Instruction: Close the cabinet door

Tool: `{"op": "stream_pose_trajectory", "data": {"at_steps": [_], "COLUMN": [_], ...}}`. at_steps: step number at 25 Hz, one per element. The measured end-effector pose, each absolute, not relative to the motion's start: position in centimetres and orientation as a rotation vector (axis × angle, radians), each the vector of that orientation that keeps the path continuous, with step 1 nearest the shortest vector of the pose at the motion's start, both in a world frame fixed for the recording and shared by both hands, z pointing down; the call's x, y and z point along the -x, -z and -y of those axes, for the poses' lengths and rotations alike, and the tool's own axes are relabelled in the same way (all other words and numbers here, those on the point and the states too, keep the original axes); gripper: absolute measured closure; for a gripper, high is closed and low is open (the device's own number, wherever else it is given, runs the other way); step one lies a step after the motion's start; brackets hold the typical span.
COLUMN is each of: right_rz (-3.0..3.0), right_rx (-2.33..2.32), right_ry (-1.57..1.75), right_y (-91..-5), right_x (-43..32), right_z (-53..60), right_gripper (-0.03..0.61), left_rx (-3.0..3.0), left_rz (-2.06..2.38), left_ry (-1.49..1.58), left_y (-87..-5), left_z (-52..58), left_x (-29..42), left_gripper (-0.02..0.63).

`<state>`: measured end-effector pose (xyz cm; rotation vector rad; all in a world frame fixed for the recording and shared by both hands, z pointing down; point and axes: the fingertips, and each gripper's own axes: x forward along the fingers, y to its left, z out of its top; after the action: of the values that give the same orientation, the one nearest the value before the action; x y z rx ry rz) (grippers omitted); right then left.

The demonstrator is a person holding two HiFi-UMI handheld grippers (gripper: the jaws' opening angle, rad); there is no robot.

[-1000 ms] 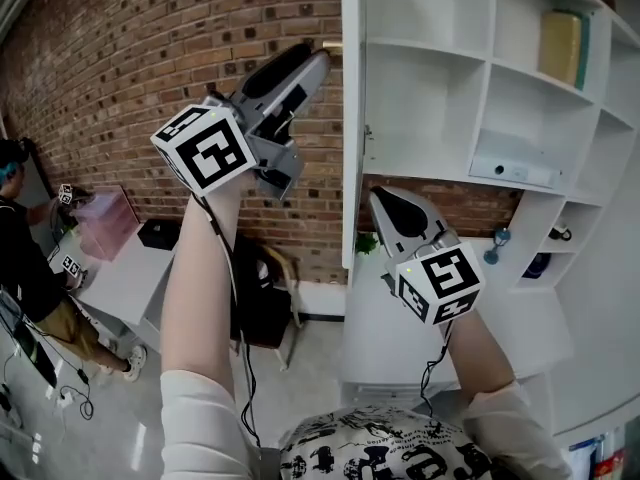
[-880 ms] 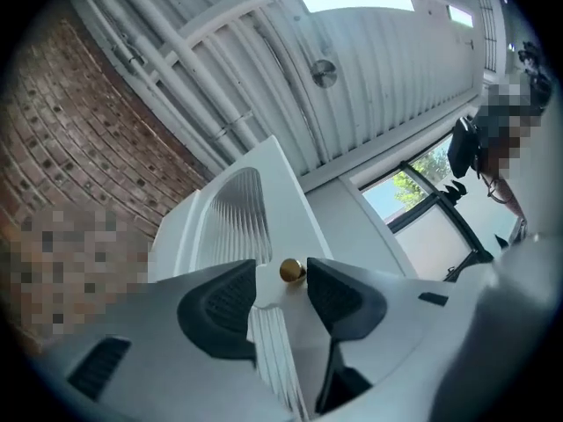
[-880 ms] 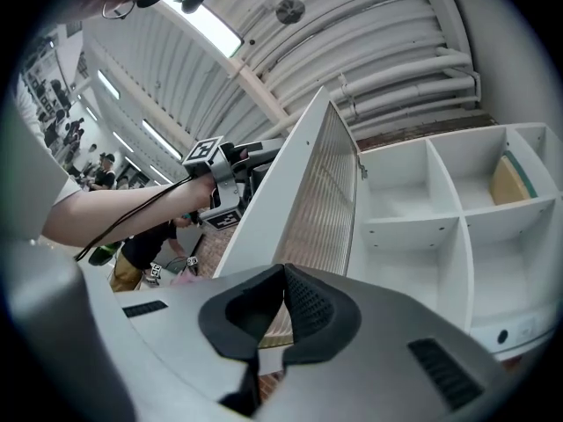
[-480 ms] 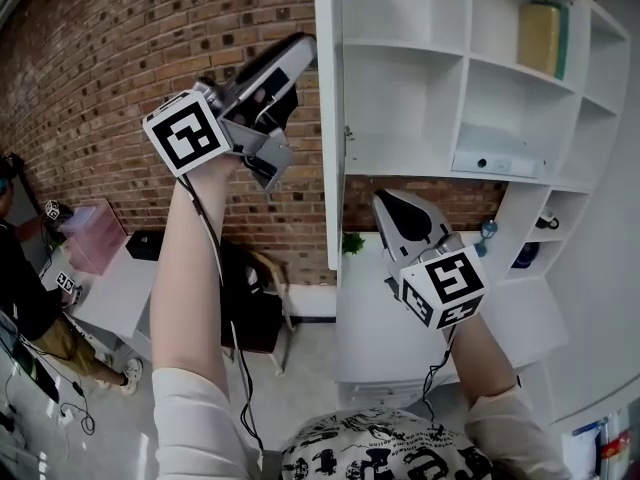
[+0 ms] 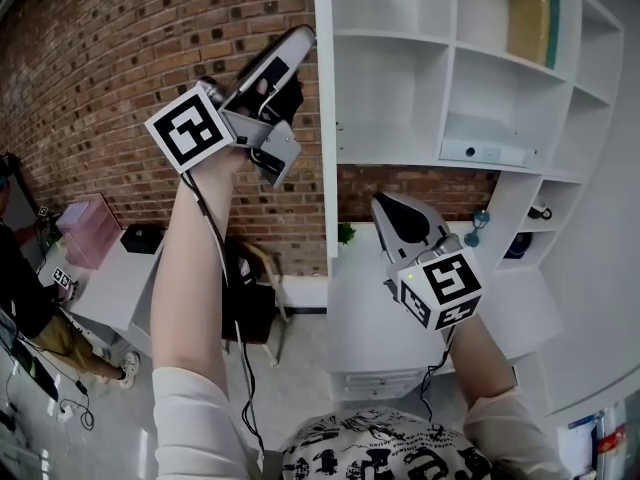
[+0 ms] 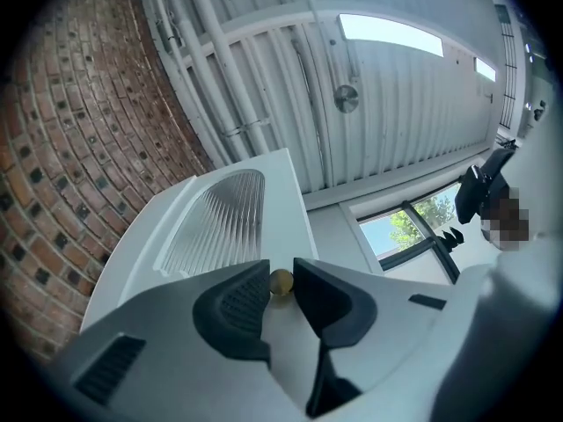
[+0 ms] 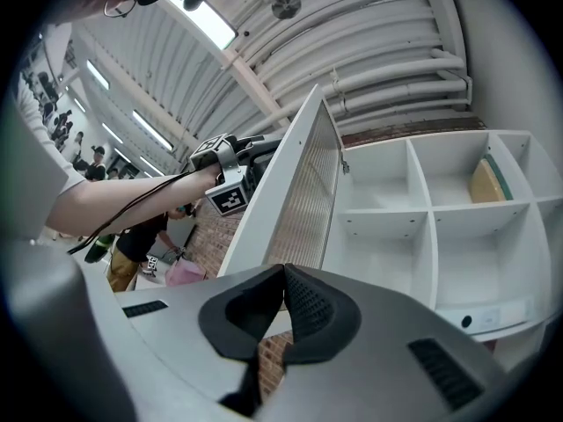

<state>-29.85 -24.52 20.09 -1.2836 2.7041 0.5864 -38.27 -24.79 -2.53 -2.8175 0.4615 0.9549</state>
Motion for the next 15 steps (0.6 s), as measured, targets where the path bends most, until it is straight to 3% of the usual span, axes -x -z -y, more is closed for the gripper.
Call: {"op": "stream_pose_trajectory", "data": {"at_steps": [15], "right_rz": [-2.697], "right_rx": [1.233], "right_ry": [-0.547], "right_y": [-17.2], "right_x": [22.6], "right_z": [26.5], "right_gripper": [0.563], "left_rx": [2.701], "left_rz": [-0.811], "left_ry": [-0.849], "left_y": [3.9], "left_z": [26.9], "left_x": [32.5], "left_gripper": [0.520]}}
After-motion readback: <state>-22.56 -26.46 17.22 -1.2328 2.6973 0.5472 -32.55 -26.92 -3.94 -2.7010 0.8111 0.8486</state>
